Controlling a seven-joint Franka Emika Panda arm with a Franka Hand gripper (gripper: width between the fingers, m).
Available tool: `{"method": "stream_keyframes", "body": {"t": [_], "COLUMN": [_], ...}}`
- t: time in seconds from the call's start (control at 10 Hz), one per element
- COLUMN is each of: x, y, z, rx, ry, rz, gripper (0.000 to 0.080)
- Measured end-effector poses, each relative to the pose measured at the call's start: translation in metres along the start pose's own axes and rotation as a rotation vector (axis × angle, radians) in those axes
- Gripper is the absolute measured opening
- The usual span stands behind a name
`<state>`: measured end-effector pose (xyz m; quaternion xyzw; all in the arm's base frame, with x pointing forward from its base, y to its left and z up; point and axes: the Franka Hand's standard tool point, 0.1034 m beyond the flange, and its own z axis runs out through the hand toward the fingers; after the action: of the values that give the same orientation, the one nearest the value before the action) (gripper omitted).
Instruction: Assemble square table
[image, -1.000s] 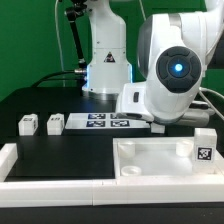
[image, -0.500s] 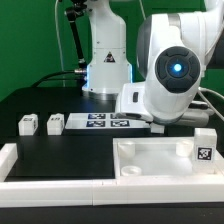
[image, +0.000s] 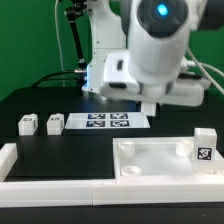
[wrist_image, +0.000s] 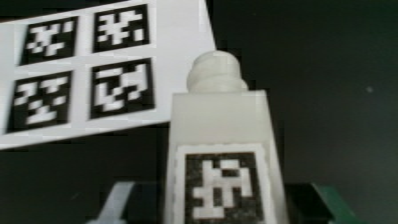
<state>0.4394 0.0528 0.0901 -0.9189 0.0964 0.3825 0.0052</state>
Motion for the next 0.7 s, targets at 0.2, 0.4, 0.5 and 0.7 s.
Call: {"method": "stream_keyframes", "body": {"t": [0.2, 0.4, 0.5, 0.7], "x": [-0.004, 0.001, 0.002, 0.018], "y": [0.014, 0.008, 0.006, 0.006], "z": [-0.024, -0.025, -0.026, -0.049], "rx": [-0.023, -0.001, 0.011, 0.033], "ry": [0.100, 0.246, 0.320, 0.452], "rz": [-0.014, -0.030, -0.038, -0.039], "gripper": [0.0288, 0.0290, 0.0290, 0.0290]}}
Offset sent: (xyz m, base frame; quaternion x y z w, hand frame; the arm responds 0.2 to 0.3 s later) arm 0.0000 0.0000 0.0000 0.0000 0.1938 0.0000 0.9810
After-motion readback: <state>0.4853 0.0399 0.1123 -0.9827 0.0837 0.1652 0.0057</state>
